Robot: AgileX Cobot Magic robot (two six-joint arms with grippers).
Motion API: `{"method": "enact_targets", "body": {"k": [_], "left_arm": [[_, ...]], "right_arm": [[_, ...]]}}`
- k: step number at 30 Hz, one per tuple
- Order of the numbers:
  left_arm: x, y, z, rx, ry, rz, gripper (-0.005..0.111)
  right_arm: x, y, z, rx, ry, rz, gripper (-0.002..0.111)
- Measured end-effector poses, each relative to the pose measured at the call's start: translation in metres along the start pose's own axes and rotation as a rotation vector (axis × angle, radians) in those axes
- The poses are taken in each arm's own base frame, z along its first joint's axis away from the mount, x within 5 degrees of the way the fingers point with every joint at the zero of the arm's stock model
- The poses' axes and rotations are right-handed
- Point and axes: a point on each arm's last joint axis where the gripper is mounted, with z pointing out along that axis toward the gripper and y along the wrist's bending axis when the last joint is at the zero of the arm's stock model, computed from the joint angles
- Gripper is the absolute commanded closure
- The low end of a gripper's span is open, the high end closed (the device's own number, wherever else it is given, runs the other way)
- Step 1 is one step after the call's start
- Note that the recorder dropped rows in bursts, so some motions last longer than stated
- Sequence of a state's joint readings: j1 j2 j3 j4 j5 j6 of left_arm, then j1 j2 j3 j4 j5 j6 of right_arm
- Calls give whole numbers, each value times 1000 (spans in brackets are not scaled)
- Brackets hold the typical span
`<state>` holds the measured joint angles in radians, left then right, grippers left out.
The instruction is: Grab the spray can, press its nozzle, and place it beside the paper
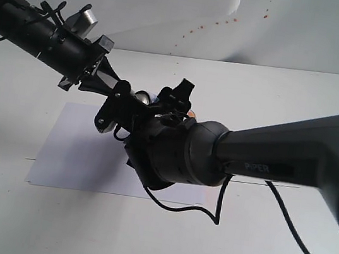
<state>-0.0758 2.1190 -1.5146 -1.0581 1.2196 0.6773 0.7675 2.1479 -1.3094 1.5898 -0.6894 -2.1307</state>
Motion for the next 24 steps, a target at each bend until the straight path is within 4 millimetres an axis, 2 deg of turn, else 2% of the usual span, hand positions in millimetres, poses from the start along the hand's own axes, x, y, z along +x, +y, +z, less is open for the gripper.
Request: {"method": "enact_targets", "body": {"k": [7,24], "left_arm": [[2,-9,12,5,30,21,107],[2,-9,12,5,33,22,107]], "right_arm": [[0,0,0,0,0,0,108],[0,0,0,0,0,0,108]]}}
